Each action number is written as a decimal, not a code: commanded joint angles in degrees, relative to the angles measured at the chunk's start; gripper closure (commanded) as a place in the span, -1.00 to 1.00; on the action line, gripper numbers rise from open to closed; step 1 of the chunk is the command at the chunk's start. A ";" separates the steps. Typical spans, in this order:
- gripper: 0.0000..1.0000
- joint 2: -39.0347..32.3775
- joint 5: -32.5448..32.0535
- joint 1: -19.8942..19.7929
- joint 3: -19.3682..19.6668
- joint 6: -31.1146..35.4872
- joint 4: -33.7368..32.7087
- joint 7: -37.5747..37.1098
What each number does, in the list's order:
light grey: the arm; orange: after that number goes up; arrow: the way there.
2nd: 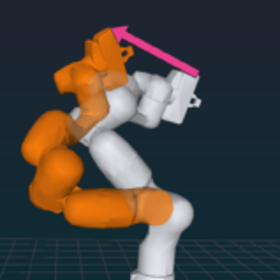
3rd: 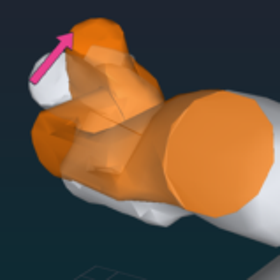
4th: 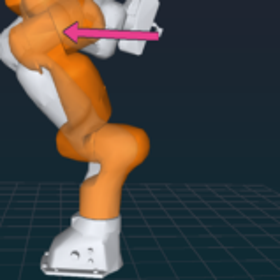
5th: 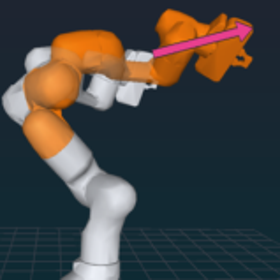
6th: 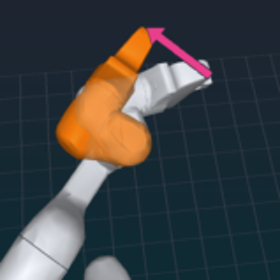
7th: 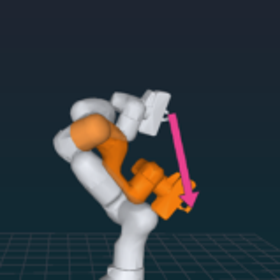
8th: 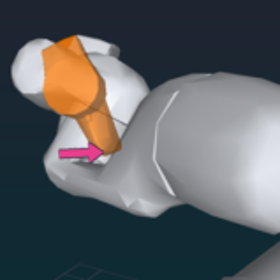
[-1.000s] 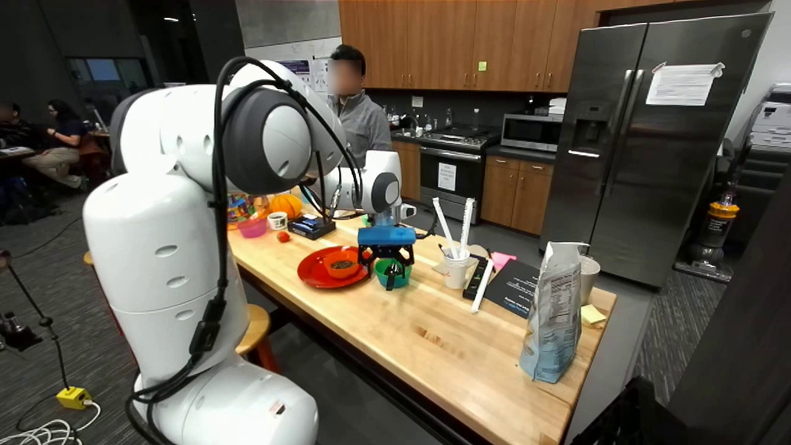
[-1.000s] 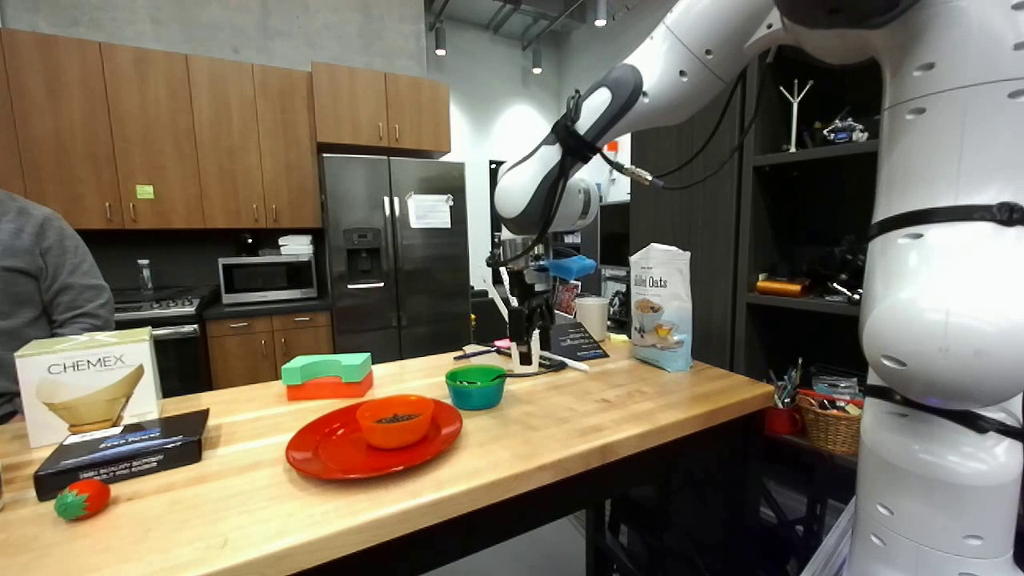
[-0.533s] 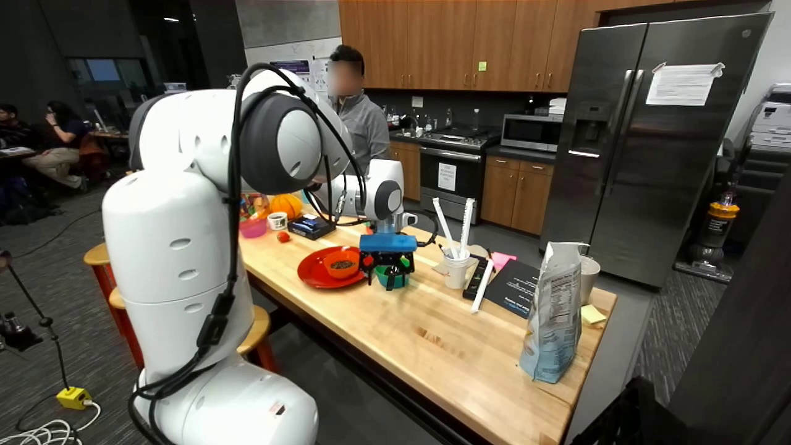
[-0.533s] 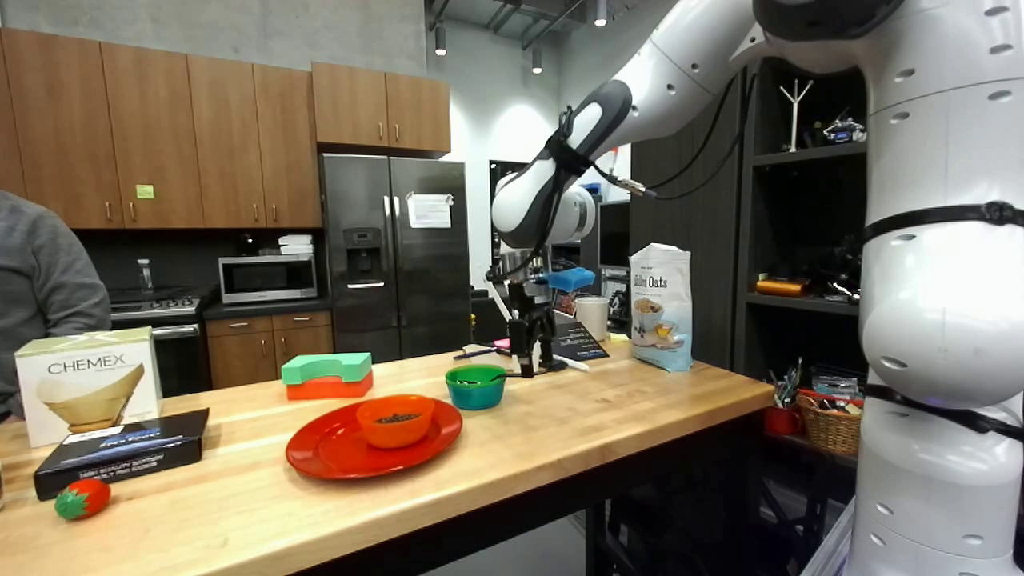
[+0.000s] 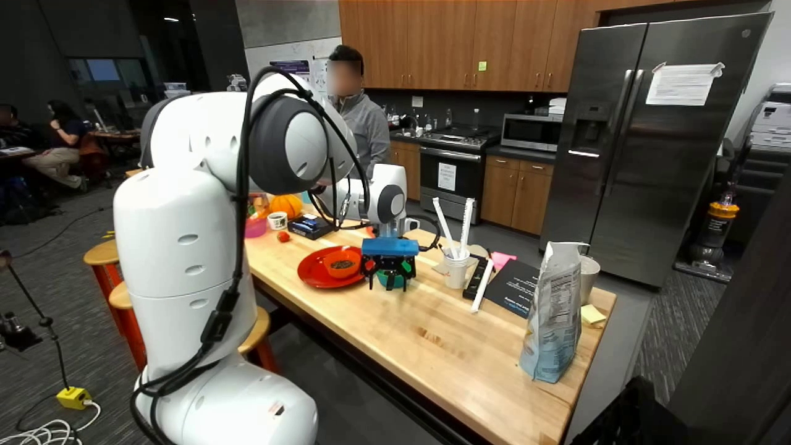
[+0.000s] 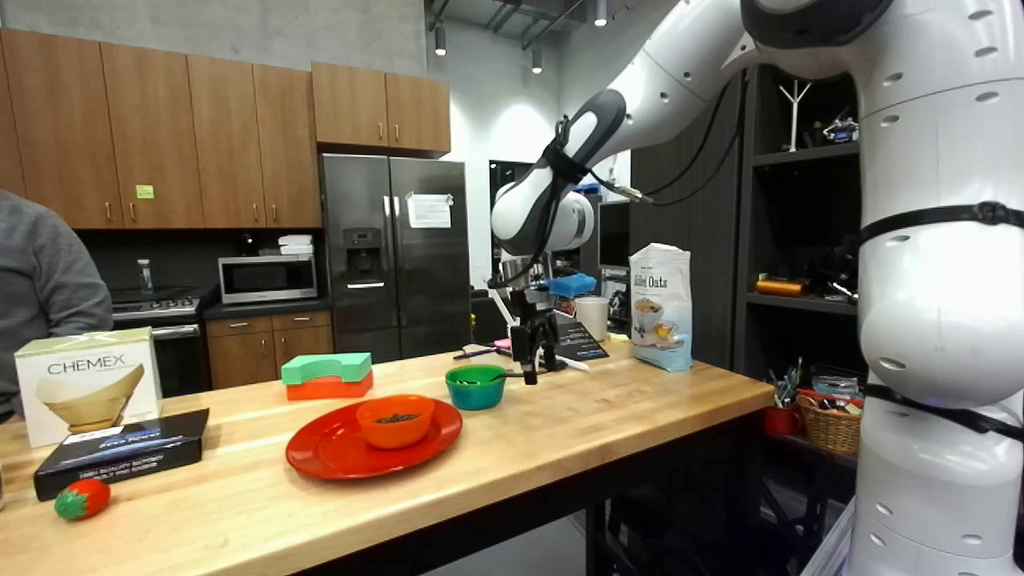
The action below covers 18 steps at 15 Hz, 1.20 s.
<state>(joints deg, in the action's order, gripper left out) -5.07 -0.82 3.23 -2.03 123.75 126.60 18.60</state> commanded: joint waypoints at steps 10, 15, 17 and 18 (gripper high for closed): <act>0.42 -1.25 1.40 -1.10 -0.39 -1.13 -1.30 1.40; 0.88 -0.92 0.67 -0.98 -0.43 -0.88 -1.15 0.73; 0.88 -0.57 -0.06 -0.82 -0.45 -0.98 -1.10 0.03; 0.88 -0.38 -0.67 -0.71 -0.45 -1.01 -1.08 -0.50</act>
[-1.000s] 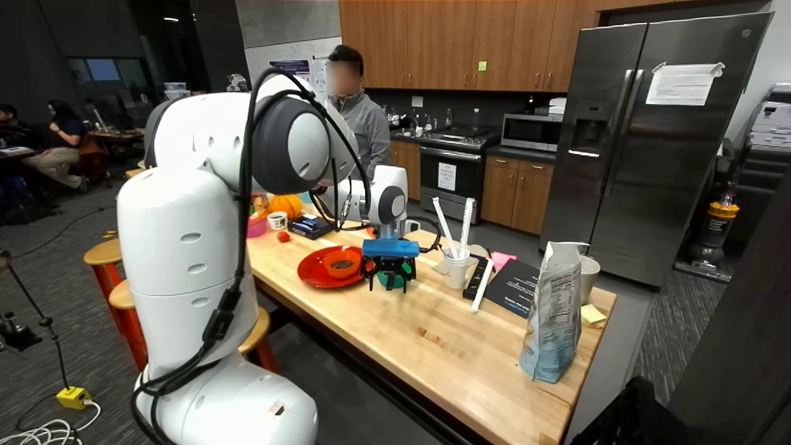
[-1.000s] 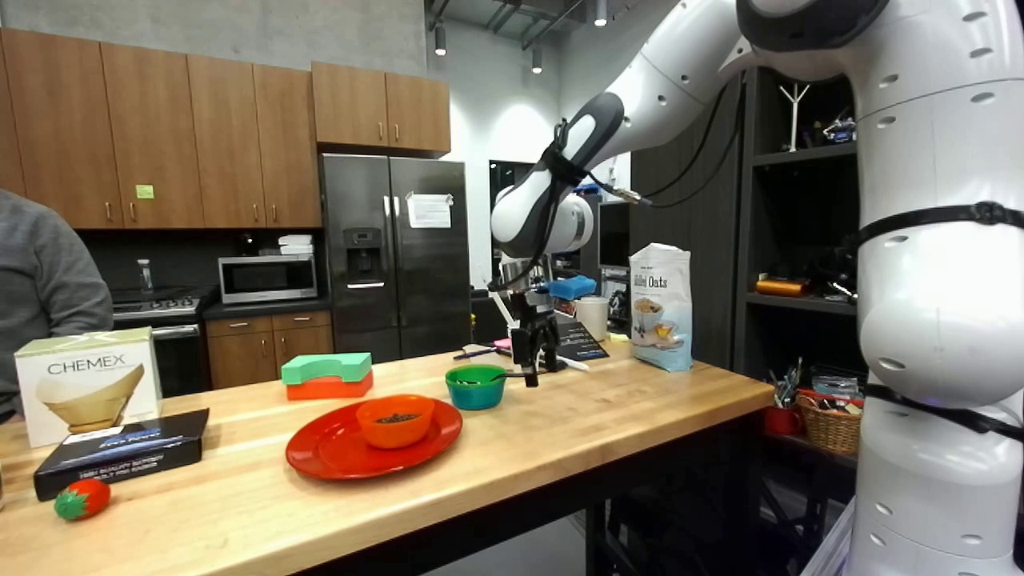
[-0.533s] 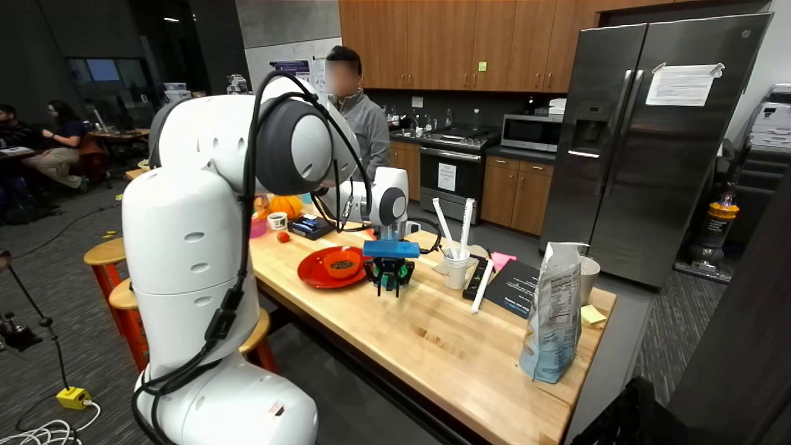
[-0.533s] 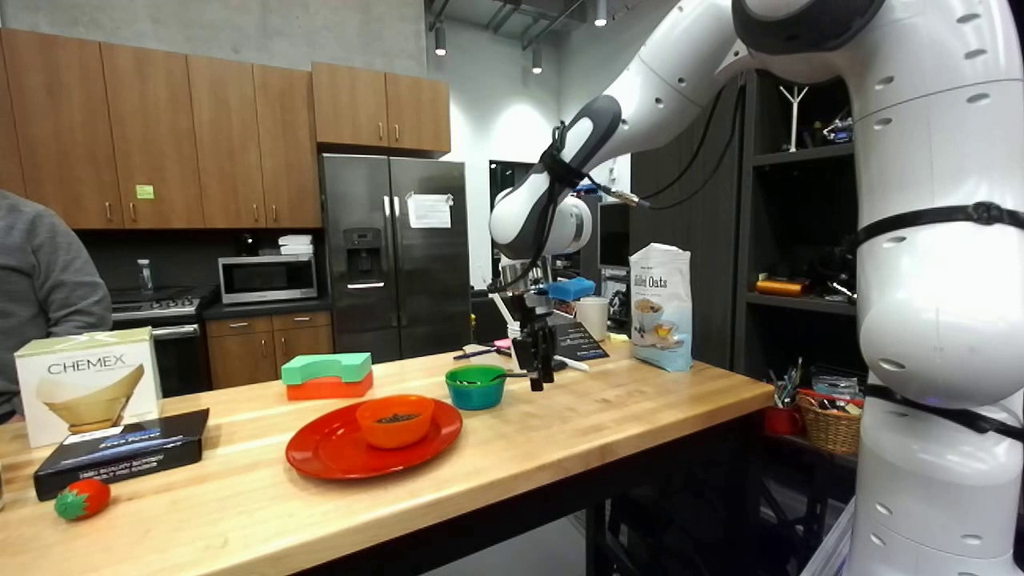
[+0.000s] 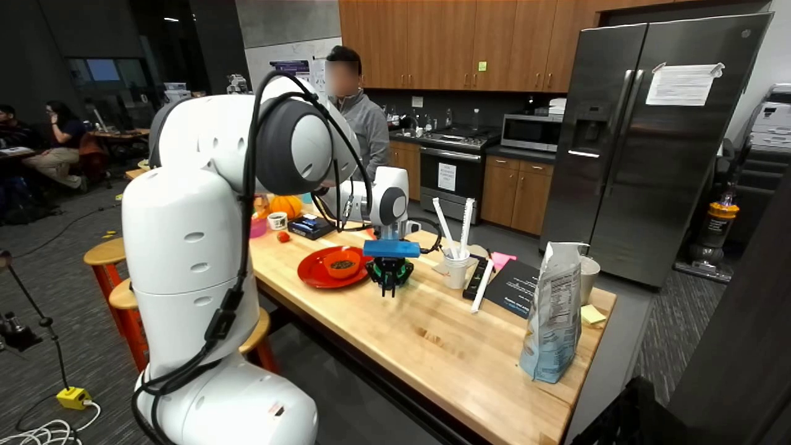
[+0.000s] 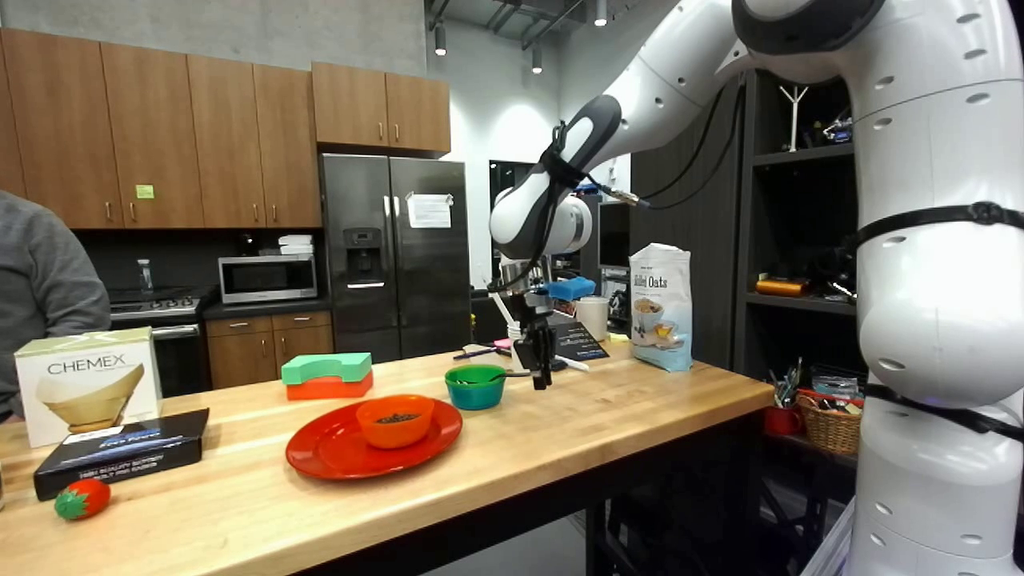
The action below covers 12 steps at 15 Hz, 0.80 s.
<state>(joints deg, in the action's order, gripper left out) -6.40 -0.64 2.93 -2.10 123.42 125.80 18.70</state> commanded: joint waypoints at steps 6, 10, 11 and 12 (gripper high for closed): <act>0.88 3.32 -10.61 0.95 -0.81 -1.51 -0.45 -6.48; 0.88 4.99 -16.16 2.15 -1.89 -2.87 -0.83 -9.23; 0.88 5.33 -17.11 2.41 -2.20 -3.31 -0.97 -9.58; 0.88 5.59 -18.00 2.70 -2.51 -3.65 -1.14 -10.02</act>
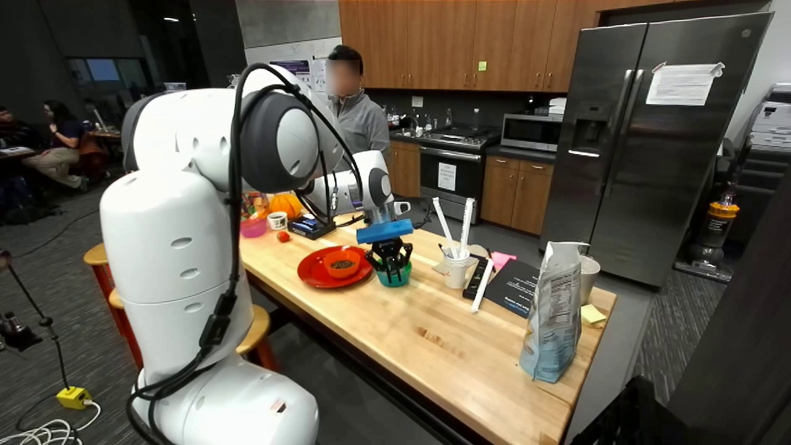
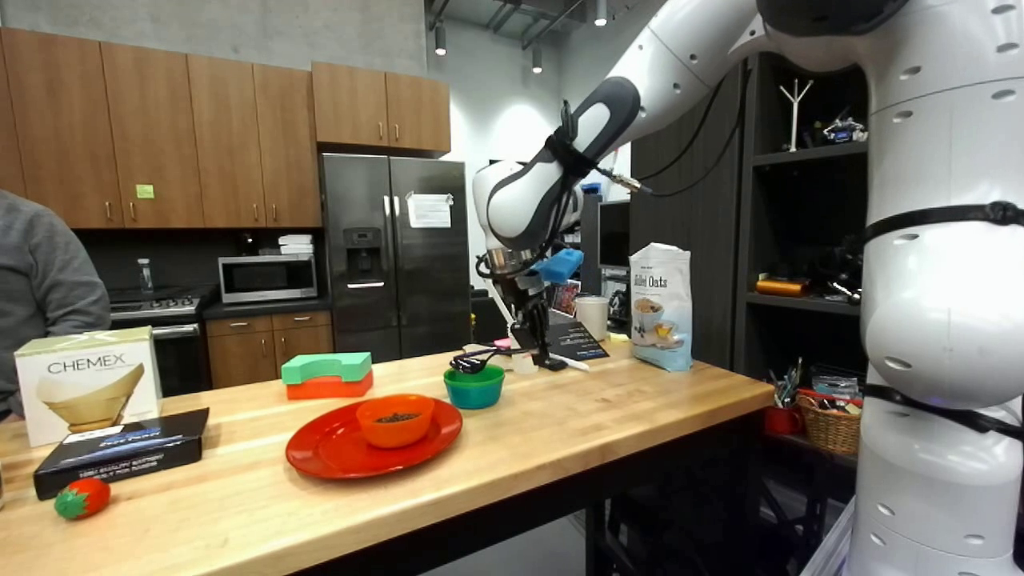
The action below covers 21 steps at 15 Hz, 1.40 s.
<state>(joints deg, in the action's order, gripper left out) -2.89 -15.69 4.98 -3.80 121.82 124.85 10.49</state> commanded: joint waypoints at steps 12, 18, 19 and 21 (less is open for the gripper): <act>0.88 2.87 1.27 2.90 -4.05 -2.34 -2.86 1.77; 0.88 2.65 7.85 3.72 -5.10 -3.02 -4.29 4.69; 0.88 2.60 8.64 3.77 -5.19 -3.19 -4.40 4.62; 0.88 2.63 10.59 3.80 -5.33 -3.33 -4.20 4.68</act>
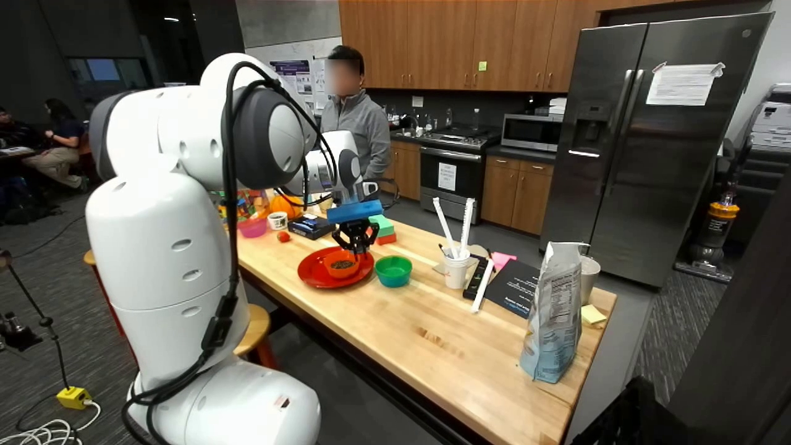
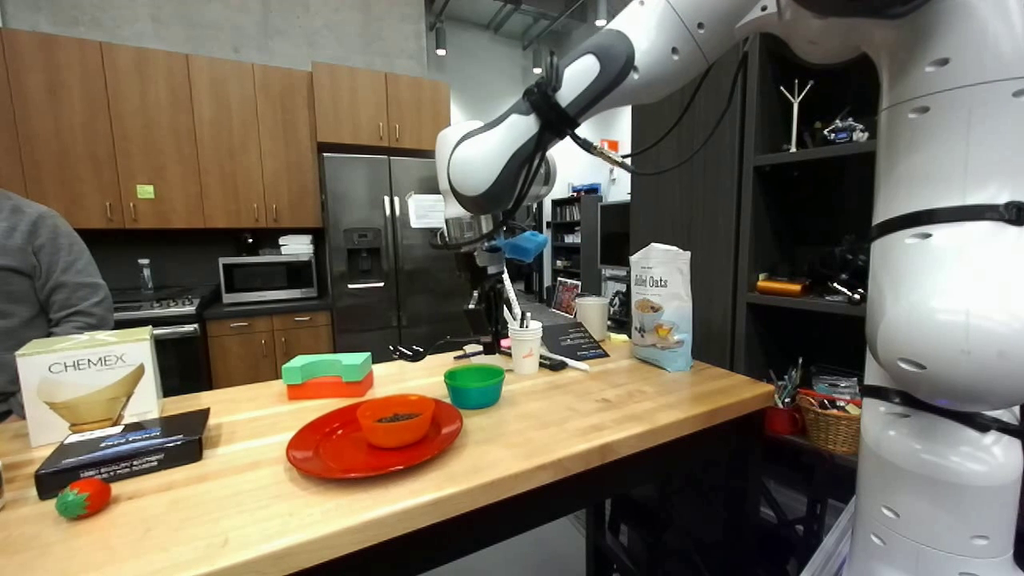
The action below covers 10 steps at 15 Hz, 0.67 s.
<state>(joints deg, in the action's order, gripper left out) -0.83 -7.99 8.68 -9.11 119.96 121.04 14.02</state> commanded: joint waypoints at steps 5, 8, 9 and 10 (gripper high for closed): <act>0.88 1.85 5.30 0.10 -0.19 -3.89 1.60 3.18; 0.88 3.38 6.76 0.25 -0.37 -4.28 4.35 4.95; 0.88 3.84 7.31 0.36 -0.48 -4.19 5.42 5.71; 0.88 4.34 7.62 0.53 -0.64 -4.11 6.58 6.40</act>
<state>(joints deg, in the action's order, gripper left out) 0.00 -2.25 8.76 -9.60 116.34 123.59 17.71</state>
